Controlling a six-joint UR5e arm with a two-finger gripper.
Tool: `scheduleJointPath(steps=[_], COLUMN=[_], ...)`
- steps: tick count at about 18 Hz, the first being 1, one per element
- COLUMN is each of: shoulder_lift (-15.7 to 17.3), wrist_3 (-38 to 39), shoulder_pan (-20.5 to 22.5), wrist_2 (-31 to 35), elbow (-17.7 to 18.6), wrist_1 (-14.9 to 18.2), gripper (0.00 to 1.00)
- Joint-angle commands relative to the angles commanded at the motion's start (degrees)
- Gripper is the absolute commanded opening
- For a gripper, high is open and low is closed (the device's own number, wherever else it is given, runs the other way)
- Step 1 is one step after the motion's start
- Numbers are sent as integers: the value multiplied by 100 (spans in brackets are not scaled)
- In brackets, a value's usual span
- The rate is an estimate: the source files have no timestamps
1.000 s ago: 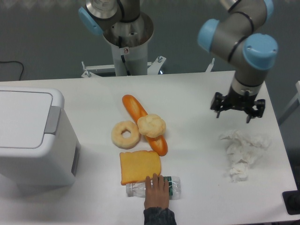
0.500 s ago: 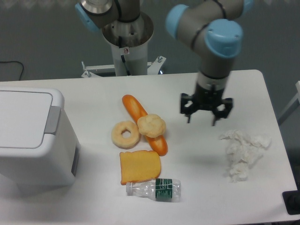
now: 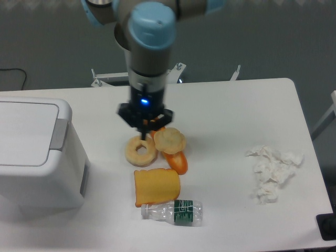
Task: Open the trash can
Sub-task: 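Swing the gripper over the bread to the white trash can lid, then lower the gripper onto the trash can lid and push it open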
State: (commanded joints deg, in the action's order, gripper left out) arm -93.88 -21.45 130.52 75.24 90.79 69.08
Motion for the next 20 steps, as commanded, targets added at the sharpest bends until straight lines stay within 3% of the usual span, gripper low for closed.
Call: scheduleJointPath(steps=[5, 10, 16, 20], shoulder_lift=[159, 80, 62, -218], wrist_3=[536, 748, 748, 774], shoulder_pan=[-219, -535, -712, -782], wrist_2=[-115, -167, -247, -264], elbow=[9, -9, -88, -263], wrist_1=[-87, -580, -615, -703], gripper=[0, 0, 0, 0])
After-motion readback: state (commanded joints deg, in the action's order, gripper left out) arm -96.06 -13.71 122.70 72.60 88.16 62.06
